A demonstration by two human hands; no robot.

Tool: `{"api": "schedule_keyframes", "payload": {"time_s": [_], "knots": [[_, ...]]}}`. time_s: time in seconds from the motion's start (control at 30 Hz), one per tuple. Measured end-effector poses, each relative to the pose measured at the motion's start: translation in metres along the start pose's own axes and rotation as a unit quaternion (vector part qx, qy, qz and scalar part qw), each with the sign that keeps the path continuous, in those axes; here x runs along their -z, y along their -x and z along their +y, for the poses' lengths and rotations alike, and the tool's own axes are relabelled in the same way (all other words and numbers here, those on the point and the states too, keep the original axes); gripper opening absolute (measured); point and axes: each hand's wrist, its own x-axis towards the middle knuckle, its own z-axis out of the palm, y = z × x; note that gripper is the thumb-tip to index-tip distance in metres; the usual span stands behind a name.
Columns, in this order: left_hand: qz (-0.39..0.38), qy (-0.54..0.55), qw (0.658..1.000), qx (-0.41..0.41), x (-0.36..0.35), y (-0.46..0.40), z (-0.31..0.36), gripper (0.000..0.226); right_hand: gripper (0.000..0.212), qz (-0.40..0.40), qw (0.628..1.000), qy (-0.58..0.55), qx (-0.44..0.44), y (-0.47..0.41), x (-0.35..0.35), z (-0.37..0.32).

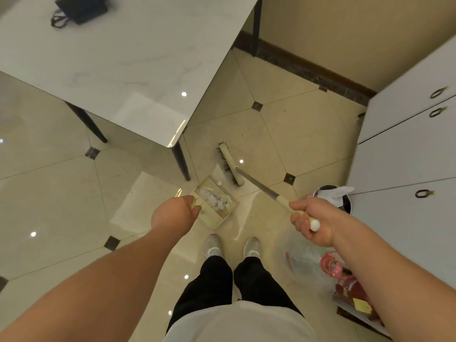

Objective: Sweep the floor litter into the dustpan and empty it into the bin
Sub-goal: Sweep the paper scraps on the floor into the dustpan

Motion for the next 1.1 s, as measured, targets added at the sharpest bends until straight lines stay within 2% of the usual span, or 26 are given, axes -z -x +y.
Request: {"api": "schedule_keyframes", "payload": {"time_s": [0.17,0.3,0.4,0.47,0.53,0.6,0.77,0.97,1.07,1.1], "knots": [[0.003,0.008,1.000,0.020,-0.005,0.012,-0.011,0.029,0.019,0.100,0.962,0.221,0.123,-0.041,-0.038,-0.008],[0.005,0.004,1.000,0.017,-0.013,0.016,-0.017,0.031,0.012,0.140,0.955,0.251,0.077,-0.074,-0.069,0.000],[0.018,-0.018,1.000,0.016,-0.019,0.020,-0.013,0.031,0.013,0.126,0.942,0.309,0.026,-0.081,-0.070,0.032],[0.011,-0.027,0.999,0.021,-0.021,0.025,-0.008,0.030,0.012,0.085,0.939,0.334,0.014,-0.068,-0.057,0.060],[0.003,-0.023,0.999,0.031,-0.022,0.028,-0.002,0.031,0.013,0.034,0.950,0.309,0.016,-0.049,-0.035,0.073],[0.005,-0.014,0.999,0.037,-0.020,0.030,0.008,0.032,0.016,0.002,0.971,0.237,0.024,-0.033,-0.004,0.068],[0.011,-0.013,0.999,0.032,-0.014,0.038,0.022,0.030,0.023,-0.009,0.994,0.108,0.024,-0.012,0.049,0.062],[-0.013,-0.058,0.998,-0.009,-0.009,0.055,0.016,0.027,0.019,0.049,0.996,0.003,0.076,-0.024,0.063,0.099],[-0.028,-0.085,0.995,-0.036,-0.008,0.056,-0.002,0.027,0.003,0.098,0.991,-0.030,0.085,-0.034,0.044,0.117],[-0.034,-0.090,0.994,-0.048,-0.008,0.055,-0.008,0.028,0.006,0.113,0.990,-0.037,0.080,-0.038,0.036,0.122]]}}
